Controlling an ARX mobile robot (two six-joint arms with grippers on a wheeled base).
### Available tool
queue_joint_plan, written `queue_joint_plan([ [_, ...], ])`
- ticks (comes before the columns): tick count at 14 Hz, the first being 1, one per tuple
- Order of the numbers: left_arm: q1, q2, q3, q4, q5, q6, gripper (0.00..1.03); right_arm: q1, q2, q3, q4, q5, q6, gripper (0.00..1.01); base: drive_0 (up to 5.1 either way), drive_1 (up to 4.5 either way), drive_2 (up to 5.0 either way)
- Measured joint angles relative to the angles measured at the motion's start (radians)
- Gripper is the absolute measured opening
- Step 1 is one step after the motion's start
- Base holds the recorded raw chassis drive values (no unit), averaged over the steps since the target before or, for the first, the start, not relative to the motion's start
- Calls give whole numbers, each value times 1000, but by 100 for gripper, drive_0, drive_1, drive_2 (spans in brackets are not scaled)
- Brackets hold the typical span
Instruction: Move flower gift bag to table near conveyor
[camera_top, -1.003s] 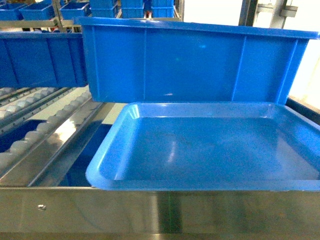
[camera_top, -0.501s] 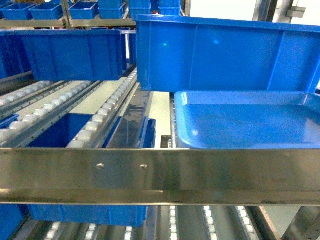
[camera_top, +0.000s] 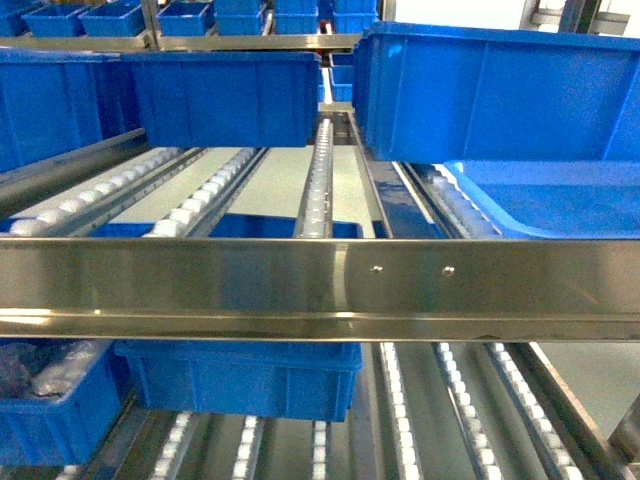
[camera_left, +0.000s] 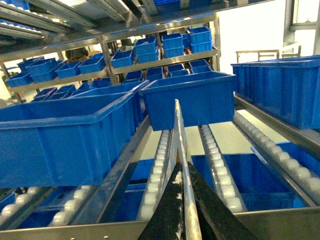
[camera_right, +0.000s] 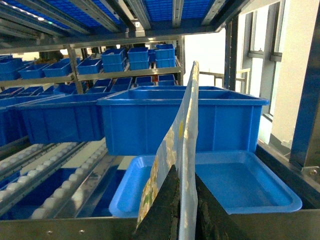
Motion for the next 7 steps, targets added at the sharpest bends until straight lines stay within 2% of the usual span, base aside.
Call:
queue_joint_plan([
  [7,0,-1,0,1,0,0,2,0,0,0,0,0,0,3,-464,67,390],
])
